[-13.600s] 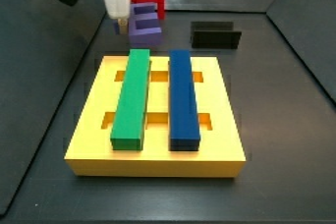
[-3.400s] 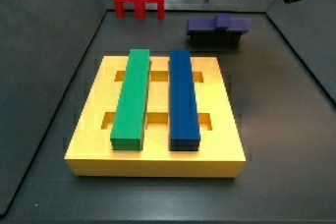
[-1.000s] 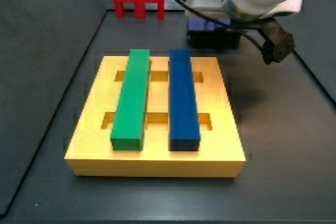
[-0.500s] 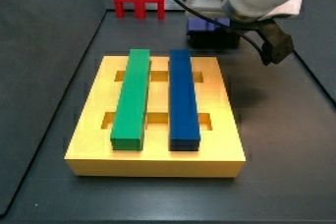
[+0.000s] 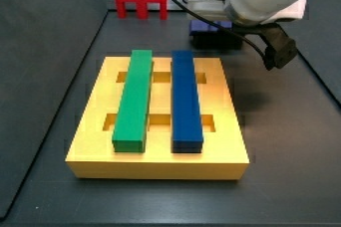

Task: Pick up the purple object. Move up. Place the purple object on the fixture. Regrasp the purple object. Move to above the board. Insert the purple object.
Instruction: Regrasp the purple object.

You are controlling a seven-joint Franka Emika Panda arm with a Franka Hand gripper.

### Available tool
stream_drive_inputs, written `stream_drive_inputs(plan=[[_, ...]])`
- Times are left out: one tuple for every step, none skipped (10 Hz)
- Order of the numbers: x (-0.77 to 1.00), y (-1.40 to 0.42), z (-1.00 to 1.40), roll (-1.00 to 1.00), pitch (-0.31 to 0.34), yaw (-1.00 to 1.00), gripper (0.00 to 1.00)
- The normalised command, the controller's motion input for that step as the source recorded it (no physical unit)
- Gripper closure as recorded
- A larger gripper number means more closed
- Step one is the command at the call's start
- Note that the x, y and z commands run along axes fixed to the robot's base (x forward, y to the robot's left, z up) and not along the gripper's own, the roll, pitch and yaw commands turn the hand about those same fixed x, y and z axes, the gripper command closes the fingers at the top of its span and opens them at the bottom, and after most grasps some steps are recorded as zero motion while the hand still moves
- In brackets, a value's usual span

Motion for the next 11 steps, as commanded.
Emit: stream_drive_inputs(plan=[[0.00,0.01,-0.13,0.00,0.000,-0.01,0.00],[0.00,0.00,-0.13,0.00,0.000,0.00,0.00],[0.01,0.00,-0.04,0.00,0.009,-0.01,0.00],[0.01,0.00,-0.02,0.00,0.006,0.00,0.00],[0.05,0.00,0.00,0.00,0.037,-0.01,0.00],[0.09,0.01,0.00,-0.03,0.043,-0.01,0.00],[0.09,0.01,0.00,-0.01,0.054,0.00,0.00],[0.05,0.03,0.00,0.00,0.037,-0.01,0.00],[0.04,0.05,0.00,-0.01,0.023,0.00,0.00],[0.02,0.09,0.00,-0.08,0.003,0.00,0.00],[0.05,0.00,0.00,0.00,0.000,0.00,0.00]])
